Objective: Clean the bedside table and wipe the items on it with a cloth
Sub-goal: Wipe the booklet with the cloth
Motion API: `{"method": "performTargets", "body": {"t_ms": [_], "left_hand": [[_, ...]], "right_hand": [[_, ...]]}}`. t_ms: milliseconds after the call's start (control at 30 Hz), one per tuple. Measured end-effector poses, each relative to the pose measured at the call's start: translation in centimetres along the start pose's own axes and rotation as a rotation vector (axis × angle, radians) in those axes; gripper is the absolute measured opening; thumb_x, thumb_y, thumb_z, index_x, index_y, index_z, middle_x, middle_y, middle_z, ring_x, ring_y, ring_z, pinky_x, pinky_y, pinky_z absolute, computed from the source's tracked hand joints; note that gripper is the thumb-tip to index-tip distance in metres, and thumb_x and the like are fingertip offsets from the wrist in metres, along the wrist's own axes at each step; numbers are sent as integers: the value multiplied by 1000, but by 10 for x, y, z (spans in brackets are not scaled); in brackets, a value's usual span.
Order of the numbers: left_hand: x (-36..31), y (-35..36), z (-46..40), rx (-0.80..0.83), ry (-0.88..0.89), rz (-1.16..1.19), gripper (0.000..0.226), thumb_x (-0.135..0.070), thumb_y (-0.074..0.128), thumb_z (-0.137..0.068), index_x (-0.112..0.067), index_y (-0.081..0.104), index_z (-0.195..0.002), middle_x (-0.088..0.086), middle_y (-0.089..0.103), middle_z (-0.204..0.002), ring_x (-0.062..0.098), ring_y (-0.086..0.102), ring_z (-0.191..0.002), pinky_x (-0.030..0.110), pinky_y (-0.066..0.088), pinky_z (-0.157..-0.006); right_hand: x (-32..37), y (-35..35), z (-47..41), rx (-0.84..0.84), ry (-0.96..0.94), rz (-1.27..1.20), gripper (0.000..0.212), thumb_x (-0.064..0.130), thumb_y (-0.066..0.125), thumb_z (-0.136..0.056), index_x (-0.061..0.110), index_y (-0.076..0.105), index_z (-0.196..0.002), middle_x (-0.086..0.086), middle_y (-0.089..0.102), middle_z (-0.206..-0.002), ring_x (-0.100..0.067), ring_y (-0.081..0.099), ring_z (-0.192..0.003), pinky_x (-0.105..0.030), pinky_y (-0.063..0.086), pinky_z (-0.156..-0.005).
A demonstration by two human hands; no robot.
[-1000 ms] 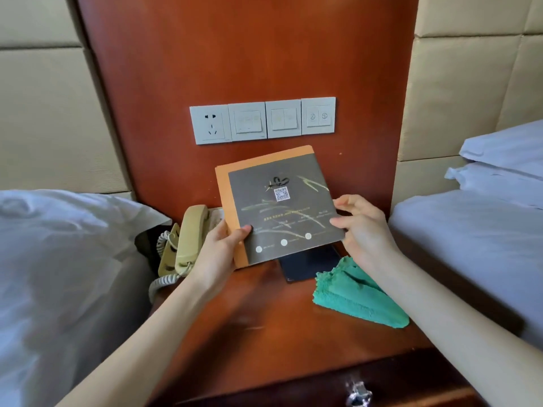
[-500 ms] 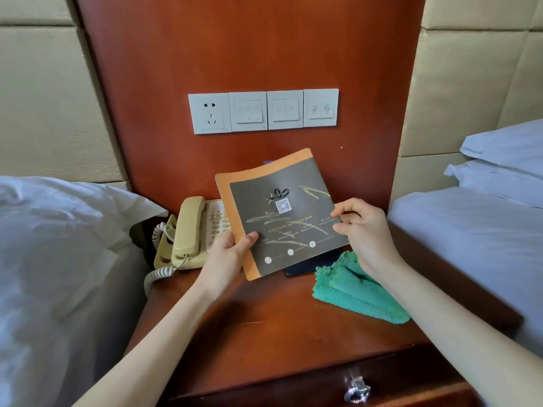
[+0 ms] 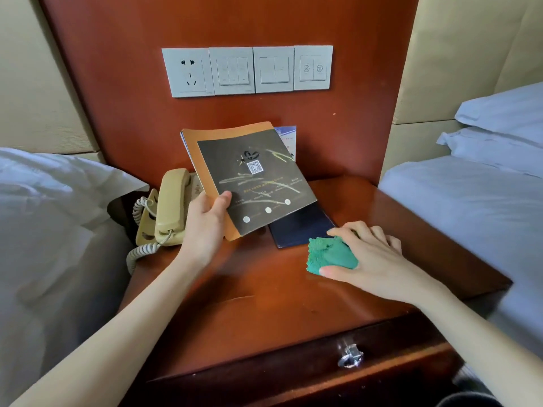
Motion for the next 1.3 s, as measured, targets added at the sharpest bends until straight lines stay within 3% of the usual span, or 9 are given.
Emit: {"method": "performTargets", "body": {"t_ms": [267,333,433,533,667,800,967,1067,1300], "left_hand": [[11,13,4,38,-53,-93,37,-31,51,-96,3,56,-111,21,64,-113,37,62,-104,55,50,-91],[17,14,6,52,-42,-123,34,-32,50,-97,1,56,-99,13,62,-97,29,61,-91,48,52,-86],[18,14,10,25,10,-206,30,-30,49,-99,-16,47,-73,-4,52,-74,3,48,-67,15,42,-66],[17,15,11,15,29,-244,32,-31,48,-100,-12,49,-74,-5,54,-75,2,48,-69,16,40,-64],[15,12,10,60,46,-173,42,-32,48,-100,9,54,-100,14,62,-94,15,52,-85,41,48,-84],[10,4,7,30,66,-107,27,-30,49,-100,-8,64,-95,-4,71,-91,5,63,-85,17,49,-76],[11,-23,-4,-51,33,-30,23,-24,47,-101,-22,70,-96,-7,76,-95,9,71,-88,16,53,-71],[8,-46,-15,-184,56,-25,22,-23,48,-100,-21,70,-101,0,76,-101,15,71,-94,31,53,-83],[13,-44,-15,-64,34,1,22,-28,52,-97,-27,74,-93,0,76,-95,22,72,-93,36,56,-80]], "right_hand": [[3,-4,-2,-201,-151,8,34,38,50,-95,27,50,-128,12,45,-120,-7,45,-108,-24,44,-78],[4,-12,-8,-267,-132,-161,27,35,54,-94,19,56,-116,13,45,-109,-6,51,-96,-15,46,-72],[10,-40,-31,-494,-102,-443,10,28,61,-91,18,58,-90,10,47,-92,-3,52,-84,-5,39,-63],[21,-64,-65,-652,-134,-569,10,18,60,-88,12,65,-94,2,52,-95,-5,52,-80,-4,35,-68],[35,-79,-112,-707,-191,-475,30,9,60,-89,15,64,-119,-1,51,-107,-20,51,-101,-19,38,-87],[51,-82,-135,-736,-303,-439,32,5,62,-88,11,65,-119,1,51,-106,-20,45,-99,-7,29,-86],[67,-41,-130,-563,-478,-457,38,-5,65,-81,9,67,-116,3,50,-101,-16,45,-97,-19,33,-91],[78,-20,-121,-414,-627,-407,41,-5,66,-76,10,68,-114,1,51,-99,-16,47,-99,-28,40,-92],[73,-32,-112,-634,-581,-400,41,-9,69,-74,6,69,-112,-7,54,-99,-17,47,-97,-27,43,-87]]}}
Point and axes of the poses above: each hand's wrist, its own z-axis away from the middle knuckle, its own y-axis out of the palm, x = y × z, the point moved 4 cm from there along -z, towards the middle knuckle
